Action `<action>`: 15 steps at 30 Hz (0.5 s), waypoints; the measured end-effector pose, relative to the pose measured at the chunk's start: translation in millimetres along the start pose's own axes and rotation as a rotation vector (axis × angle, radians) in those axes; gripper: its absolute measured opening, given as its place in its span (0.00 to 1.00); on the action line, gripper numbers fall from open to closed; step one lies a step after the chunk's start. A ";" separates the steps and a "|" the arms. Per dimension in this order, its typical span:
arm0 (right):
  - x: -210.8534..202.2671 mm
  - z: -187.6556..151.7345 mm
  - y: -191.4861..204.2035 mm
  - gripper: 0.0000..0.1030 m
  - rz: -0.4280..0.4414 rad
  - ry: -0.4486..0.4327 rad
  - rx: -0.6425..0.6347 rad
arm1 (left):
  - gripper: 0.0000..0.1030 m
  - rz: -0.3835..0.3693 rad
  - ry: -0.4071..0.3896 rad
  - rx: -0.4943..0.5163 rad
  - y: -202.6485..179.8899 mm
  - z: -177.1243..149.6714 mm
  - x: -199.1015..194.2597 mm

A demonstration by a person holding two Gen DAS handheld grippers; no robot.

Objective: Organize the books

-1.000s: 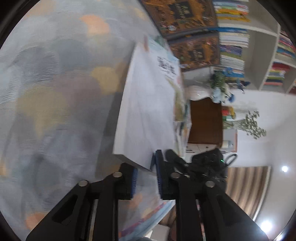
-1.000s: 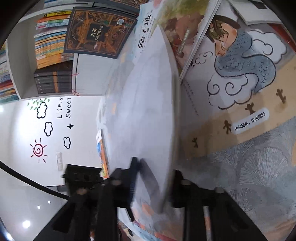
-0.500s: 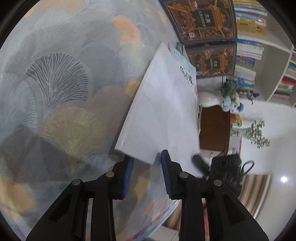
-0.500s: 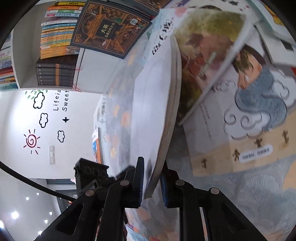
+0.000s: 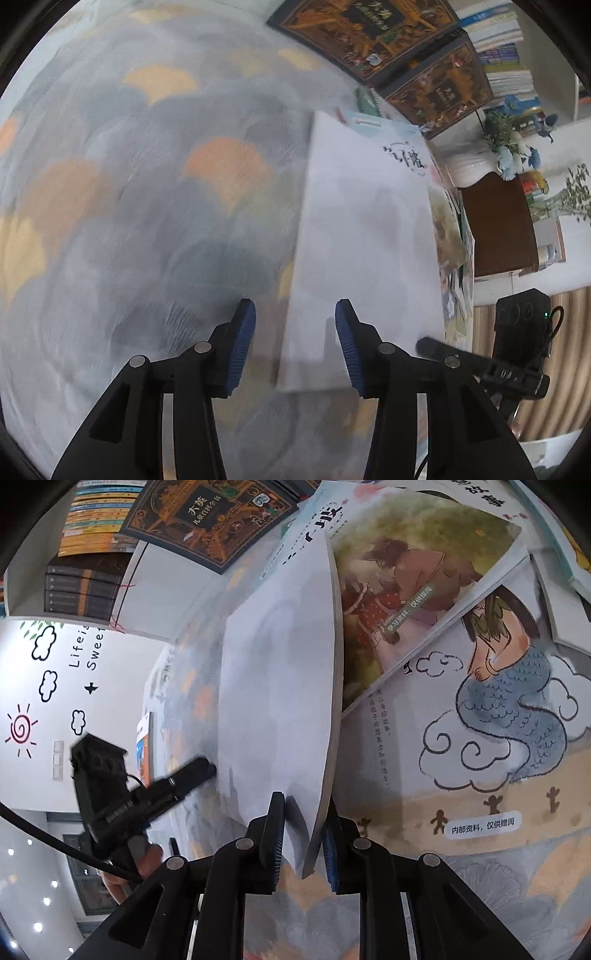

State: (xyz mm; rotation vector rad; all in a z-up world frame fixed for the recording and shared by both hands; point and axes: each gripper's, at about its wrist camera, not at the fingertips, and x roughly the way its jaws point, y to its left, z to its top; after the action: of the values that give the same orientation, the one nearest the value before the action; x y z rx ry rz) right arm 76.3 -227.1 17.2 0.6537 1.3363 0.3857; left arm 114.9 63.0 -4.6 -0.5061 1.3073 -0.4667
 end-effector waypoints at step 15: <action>-7.4 -83.2 18.0 0.19 -0.124 0.150 -0.232 | 0.38 -0.233 0.198 0.083 -21.4 -99.2 5.2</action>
State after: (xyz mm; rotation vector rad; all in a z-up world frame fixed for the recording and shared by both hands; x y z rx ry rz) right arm -4.2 -200.0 26.4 0.3528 1.4401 0.4881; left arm 17.9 34.1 -14.2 -0.5558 1.4182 -0.7775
